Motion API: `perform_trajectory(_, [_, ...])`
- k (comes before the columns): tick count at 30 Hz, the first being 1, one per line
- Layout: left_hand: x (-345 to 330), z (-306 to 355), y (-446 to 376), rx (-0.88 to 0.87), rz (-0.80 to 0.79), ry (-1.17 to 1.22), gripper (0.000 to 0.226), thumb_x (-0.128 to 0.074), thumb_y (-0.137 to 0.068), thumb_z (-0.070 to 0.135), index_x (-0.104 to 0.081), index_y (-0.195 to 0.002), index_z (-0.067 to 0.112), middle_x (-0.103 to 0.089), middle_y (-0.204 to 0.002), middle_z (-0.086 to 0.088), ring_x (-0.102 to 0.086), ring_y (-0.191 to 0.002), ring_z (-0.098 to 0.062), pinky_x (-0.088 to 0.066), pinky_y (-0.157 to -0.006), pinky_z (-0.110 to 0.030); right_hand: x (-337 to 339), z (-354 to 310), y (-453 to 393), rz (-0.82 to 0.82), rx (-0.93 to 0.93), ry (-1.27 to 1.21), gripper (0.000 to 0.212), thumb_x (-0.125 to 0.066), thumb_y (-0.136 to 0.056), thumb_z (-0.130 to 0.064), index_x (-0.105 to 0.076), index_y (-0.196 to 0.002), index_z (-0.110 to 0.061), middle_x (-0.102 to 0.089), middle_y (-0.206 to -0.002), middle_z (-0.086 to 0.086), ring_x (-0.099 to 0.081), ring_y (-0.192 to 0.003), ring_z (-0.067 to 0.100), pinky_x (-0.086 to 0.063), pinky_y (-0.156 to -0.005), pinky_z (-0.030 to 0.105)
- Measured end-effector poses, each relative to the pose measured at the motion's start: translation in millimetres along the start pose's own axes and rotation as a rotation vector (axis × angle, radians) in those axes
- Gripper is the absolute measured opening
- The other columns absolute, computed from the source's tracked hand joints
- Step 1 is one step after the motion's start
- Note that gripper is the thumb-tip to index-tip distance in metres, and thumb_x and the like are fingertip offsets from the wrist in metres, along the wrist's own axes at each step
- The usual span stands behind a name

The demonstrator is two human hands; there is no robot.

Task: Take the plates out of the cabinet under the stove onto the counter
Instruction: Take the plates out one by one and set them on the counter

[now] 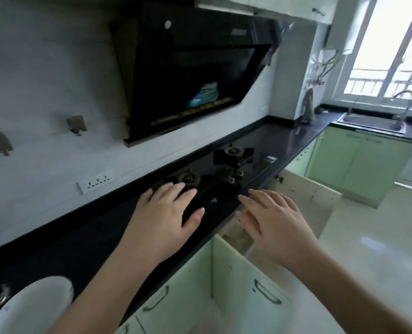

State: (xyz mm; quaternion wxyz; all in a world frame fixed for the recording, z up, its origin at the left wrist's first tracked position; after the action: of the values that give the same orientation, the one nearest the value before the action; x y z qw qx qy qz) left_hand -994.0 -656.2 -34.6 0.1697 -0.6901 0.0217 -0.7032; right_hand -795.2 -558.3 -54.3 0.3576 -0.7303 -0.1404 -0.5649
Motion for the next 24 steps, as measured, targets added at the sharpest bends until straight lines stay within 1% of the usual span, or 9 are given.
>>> perform_trajectory(2, [-1.5,39.1,-17.9,-0.056,0.009,0.024,0.076,-0.002,-0.083,0.066,-0.023,-0.151,0.038,-0.025,-0.158,0.011,-0.015,-0.146,-0.007,-0.012,-0.118,-0.038,17.1,41.4,14.4,0.008,-0.052,0.006,0.063,-0.016,-0.095,-0.06,-0.055,-0.135,-0.031,-0.053,-0.14,-0.007,-0.044,-0.132,0.017,-0.027,-0.112,0.036])
perform_trajectory(5, [-8.7,98.9,-38.8,-0.124,0.003,0.081,0.08,0.003,-0.08,0.067,-0.021,-0.151,0.039,-0.024,-0.158,0.013,-0.014,-0.145,-0.006,-0.011,-0.118,-0.037,41.4,101.2,37.9,0.075,-0.126,0.0,0.058,-0.023,-0.095,-0.058,-0.055,-0.133,-0.029,-0.054,-0.139,-0.005,-0.044,-0.131,0.019,-0.03,-0.109,0.035])
perform_trajectory(8, [-13.7,148.0,-56.7,-0.176,0.011,0.121,0.083,0.005,-0.078,0.068,-0.022,-0.15,0.039,-0.023,-0.158,0.013,-0.013,-0.145,-0.005,-0.011,-0.119,-0.037,60.1,149.4,55.7,0.059,-0.202,0.013,0.063,-0.018,-0.092,-0.062,-0.048,-0.139,-0.031,-0.047,-0.145,-0.005,-0.039,-0.135,0.019,-0.029,-0.11,0.036])
perform_trajectory(11, [-13.8,185.7,-74.3,-0.228,0.018,0.138,0.083,0.005,-0.078,0.069,-0.023,-0.15,0.039,-0.023,-0.158,0.013,-0.014,-0.145,-0.005,-0.012,-0.118,-0.038,73.2,182.3,65.5,0.071,-0.257,0.052,0.067,-0.013,-0.092,-0.063,-0.043,-0.142,-0.032,-0.044,-0.148,-0.006,-0.037,-0.137,0.018,-0.027,-0.111,0.035])
perform_trajectory(14, [-10.6,207.5,-94.3,-0.252,0.029,0.194,0.08,0.001,-0.078,0.071,-0.026,-0.148,0.042,-0.022,-0.158,0.014,-0.015,-0.145,-0.004,-0.016,-0.117,-0.042,81.1,203.3,66.3,0.072,-0.296,0.07,0.068,-0.01,-0.091,-0.064,-0.044,-0.142,-0.033,-0.045,-0.147,-0.007,-0.038,-0.136,0.018,-0.027,-0.111,0.034])
perform_trajectory(16, [-7.3,216.7,-112.8,-0.255,0.047,0.224,0.079,-0.001,-0.078,0.071,-0.029,-0.147,0.044,-0.022,-0.158,0.014,-0.016,-0.144,-0.004,-0.018,-0.116,-0.044,85.5,215.6,62.7,0.117,-0.311,0.095,0.064,-0.015,-0.093,-0.062,-0.051,-0.137,-0.033,-0.052,-0.142,-0.007,-0.044,-0.132,0.019,-0.031,-0.108,0.035])
perform_trajectory(18, [-8.3,227.0,-131.7,-0.287,0.074,0.198,0.08,0.001,-0.078,0.07,-0.029,-0.147,0.042,-0.023,-0.158,0.013,-0.017,-0.144,-0.005,-0.018,-0.116,-0.042,89.6,227.9,57.5,0.162,-0.338,0.125,0.059,-0.02,-0.095,-0.059,-0.057,-0.132,-0.031,-0.058,-0.136,-0.005,-0.051,-0.127,0.02,-0.036,-0.105,0.036])
perform_trajectory(21, [-17.7,241.6,-159.0,-0.355,0.078,0.189,0.08,0.001,-0.08,0.07,-0.03,-0.148,0.041,-0.026,-0.158,0.012,-0.018,-0.145,-0.005,-0.016,-0.117,-0.04,93.1,245.3,46.8,0.196,-0.382,0.172,0.056,-0.026,-0.096,-0.057,-0.06,-0.129,-0.027,-0.062,-0.131,-0.003,-0.056,-0.122,0.021,-0.04,-0.103,0.039])
perform_trajectory(24, [-25.0,250.3,-190.0,-0.389,0.064,0.201,0.08,0.001,-0.08,0.07,-0.03,-0.148,0.041,-0.026,-0.158,0.011,-0.017,-0.145,-0.006,-0.016,-0.118,-0.043,97.0,262.2,32.7,0.228,-0.405,0.194,0.056,-0.026,-0.096,-0.056,-0.061,-0.128,-0.025,-0.064,-0.129,-0.002,-0.058,-0.12,0.022,-0.042,-0.102,0.039])
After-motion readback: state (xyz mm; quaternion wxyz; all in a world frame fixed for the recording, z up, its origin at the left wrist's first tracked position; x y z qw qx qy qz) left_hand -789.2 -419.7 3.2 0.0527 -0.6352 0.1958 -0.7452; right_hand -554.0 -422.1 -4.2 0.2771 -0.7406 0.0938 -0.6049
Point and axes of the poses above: each hand's wrist, its own y-axis away from the middle knuckle, its own x-axis out of the back of the hand, z = x × y, the point moved 2 cm from there along -y, towards the middle knuckle
